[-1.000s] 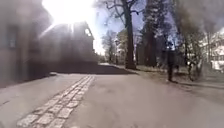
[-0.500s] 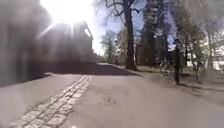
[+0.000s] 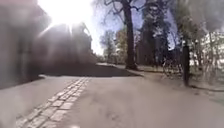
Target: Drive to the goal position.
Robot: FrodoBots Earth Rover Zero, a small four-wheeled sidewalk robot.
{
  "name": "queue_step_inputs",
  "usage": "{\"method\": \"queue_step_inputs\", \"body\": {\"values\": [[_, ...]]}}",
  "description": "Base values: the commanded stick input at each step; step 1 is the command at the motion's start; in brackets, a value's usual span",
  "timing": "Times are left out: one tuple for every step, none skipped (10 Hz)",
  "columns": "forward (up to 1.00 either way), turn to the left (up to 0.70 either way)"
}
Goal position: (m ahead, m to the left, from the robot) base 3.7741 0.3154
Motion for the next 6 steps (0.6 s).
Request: {"method": "queue_step_inputs", "body": {"values": [[1.00, 0.00], [1.00, 0.00], [1.00, 0.00], [1.00, 0.35], [1.00, 0.00], [1.00, 0.00]]}}
